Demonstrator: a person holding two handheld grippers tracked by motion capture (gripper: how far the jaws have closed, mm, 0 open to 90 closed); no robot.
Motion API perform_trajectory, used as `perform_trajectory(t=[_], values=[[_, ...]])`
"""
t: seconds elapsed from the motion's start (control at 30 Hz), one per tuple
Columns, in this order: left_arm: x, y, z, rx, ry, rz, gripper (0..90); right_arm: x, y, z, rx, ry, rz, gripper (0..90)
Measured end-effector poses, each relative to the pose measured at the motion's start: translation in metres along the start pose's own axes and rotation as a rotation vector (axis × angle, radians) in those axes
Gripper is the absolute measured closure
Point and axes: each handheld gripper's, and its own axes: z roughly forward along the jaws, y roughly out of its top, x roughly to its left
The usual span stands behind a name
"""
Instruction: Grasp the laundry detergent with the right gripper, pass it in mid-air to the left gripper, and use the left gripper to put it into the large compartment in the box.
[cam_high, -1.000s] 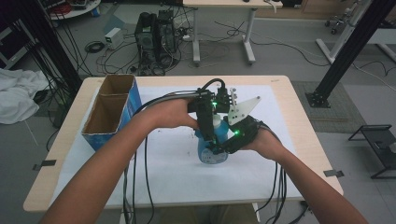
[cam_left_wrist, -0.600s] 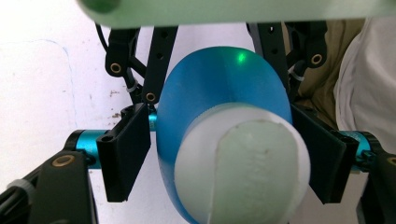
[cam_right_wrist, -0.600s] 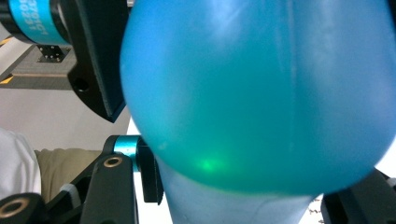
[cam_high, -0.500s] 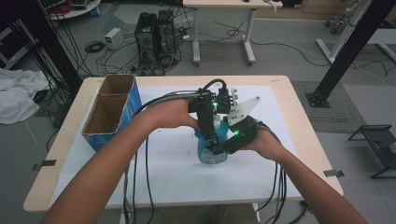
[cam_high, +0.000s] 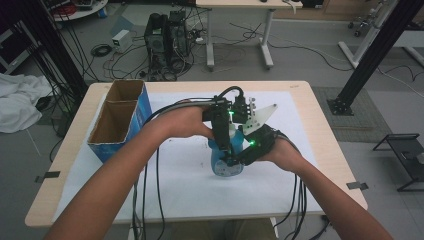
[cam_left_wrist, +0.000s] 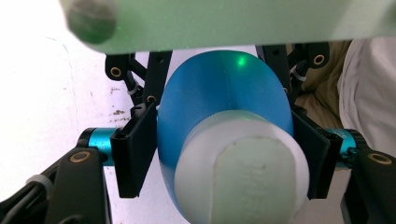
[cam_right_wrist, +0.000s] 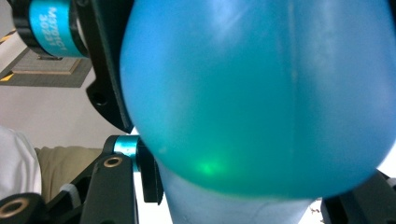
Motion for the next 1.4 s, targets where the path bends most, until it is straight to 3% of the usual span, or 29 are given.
perform_trajectory(t=[0.07,0.1,0.3,0.47,0.73,1.0,1.03,1.07,1.17,1.2,1.23,1.27,1.3,1.33,1.4], values=[[0.001,0.000,-0.001,0.015,0.000,0.011,31.5,0.001,0.000,0.000,-0.001,0.002,0.011,43.0],[0.001,0.000,-0.001,0.031,-0.002,0.020,31.5,0.003,0.001,0.000,0.003,0.004,0.045,43.0],[0.000,0.000,0.002,0.015,-0.005,0.011,33.3,0.003,0.001,0.000,0.000,0.006,0.041,43.0],[-0.003,0.001,0.003,-0.009,0.007,-0.004,37.0,0.005,0.001,0.000,-0.007,0.006,0.068,43.0],[-0.005,0.003,0.004,0.019,0.013,0.009,37.3,0.005,0.001,0.001,0.009,-0.001,0.043,43.0],[-0.008,0.004,0.000,0.005,0.020,0.010,37.5,0.007,0.003,-0.001,-0.005,0.004,0.044,42.2],[-0.008,0.005,-0.002,0.014,0.024,0.016,37.6,0.008,0.003,-0.001,-0.008,-0.001,0.040,41.0],[-0.008,0.005,-0.005,0.011,0.026,0.007,37.7,0.010,0.005,-0.003,-0.014,-0.022,0.031,27.1],[-0.007,0.003,-0.011,0.003,0.032,0.001,37.6,0.008,0.005,-0.006,-0.034,-0.032,0.034,22.1],[-0.007,0.003,-0.014,0.012,0.025,0.004,37.6,-0.001,0.005,-0.004,-0.109,-0.025,-0.092,22.0],[-0.007,0.002,-0.016,0.014,0.026,-0.001,37.6,-0.007,0.005,-0.003,-0.168,-0.021,-0.183,22.0],[-0.006,0.000,-0.017,0.013,0.023,-0.004,37.6,0.042,0.009,-0.035,0.283,-0.015,0.571,21.6],[-0.005,-0.002,-0.018,0.006,0.028,-0.006,37.7,0.006,-0.002,-0.022,0.005,-0.019,0.042,17.8],[-0.005,-0.003,-0.020,0.008,0.030,-0.013,37.6,0.006,-0.003,-0.025,0.003,-0.029,0.071,11.7],[-0.004,-0.006,-0.021,0.007,0.027,-0.029,37.6,0.004,-0.005,-0.031,-0.023,-0.060,0.071,11.7]])
